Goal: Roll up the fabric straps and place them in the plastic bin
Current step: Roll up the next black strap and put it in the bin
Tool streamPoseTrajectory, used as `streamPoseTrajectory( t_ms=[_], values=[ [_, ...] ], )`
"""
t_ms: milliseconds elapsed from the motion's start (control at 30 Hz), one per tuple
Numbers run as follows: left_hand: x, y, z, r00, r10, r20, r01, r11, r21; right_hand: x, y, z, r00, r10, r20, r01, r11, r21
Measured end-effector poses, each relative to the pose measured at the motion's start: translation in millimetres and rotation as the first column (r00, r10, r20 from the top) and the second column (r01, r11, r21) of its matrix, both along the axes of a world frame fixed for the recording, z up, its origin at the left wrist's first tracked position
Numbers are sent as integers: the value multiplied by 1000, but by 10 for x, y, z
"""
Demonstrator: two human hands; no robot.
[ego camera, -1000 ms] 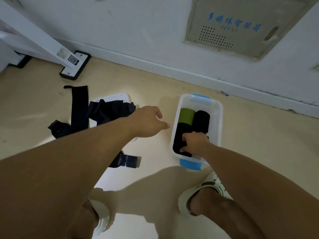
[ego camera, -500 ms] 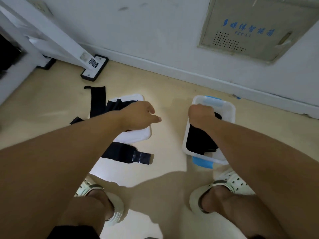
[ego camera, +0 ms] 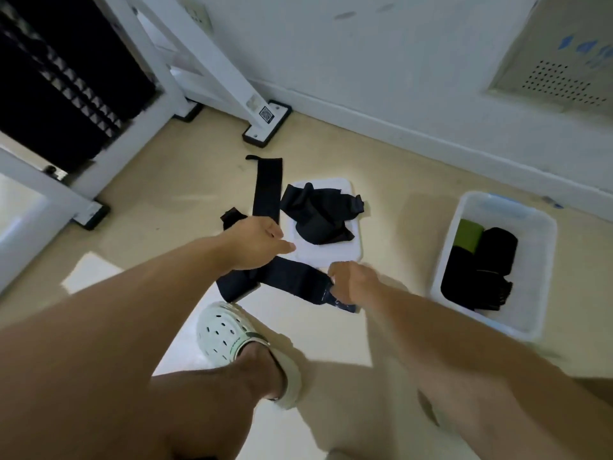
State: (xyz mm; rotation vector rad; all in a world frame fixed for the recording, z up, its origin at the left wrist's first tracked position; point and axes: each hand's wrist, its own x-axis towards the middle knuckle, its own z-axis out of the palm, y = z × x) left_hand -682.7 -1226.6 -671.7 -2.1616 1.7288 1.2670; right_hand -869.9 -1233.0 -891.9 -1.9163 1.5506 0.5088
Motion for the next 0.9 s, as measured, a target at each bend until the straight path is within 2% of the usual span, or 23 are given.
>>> streamPoseTrajectory(
  t_ms=[67,167,433,567,633,733,800,867,900],
  values=[
    [144,54,-26,1000,30,6,-30,999,10,71,196,-233,1000,25,-15,-26,1000,-12],
    [321,110,-85,999,51,21,-51,998,34,60,371,-426,998,-61,-32,61,998,-22],
    [399,117,-110,1000,-3,2,2,997,73,-28,473,-506,965,-242,-100,234,968,-87],
    [286,67,-107,998,-3,-56,6,999,53,-99,371,-526,954,-260,-149,259,965,-27],
    [231,50,-133,997,-13,-70,17,998,56,-101,359,-553,944,-291,-155,302,952,53],
    [172,44,-161,997,-45,-65,51,995,88,-58,351,-555,958,-275,-85,287,937,197],
    [155,39,-164,996,-55,-63,62,993,103,-11,322,-504,963,-270,23,256,932,256],
    [168,25,-144,997,-60,-48,65,993,100,97,260,-420,897,-384,219,315,903,292],
    [179,19,-132,997,-61,-39,64,994,92,168,210,-307,821,-472,323,373,870,323]
  ],
)
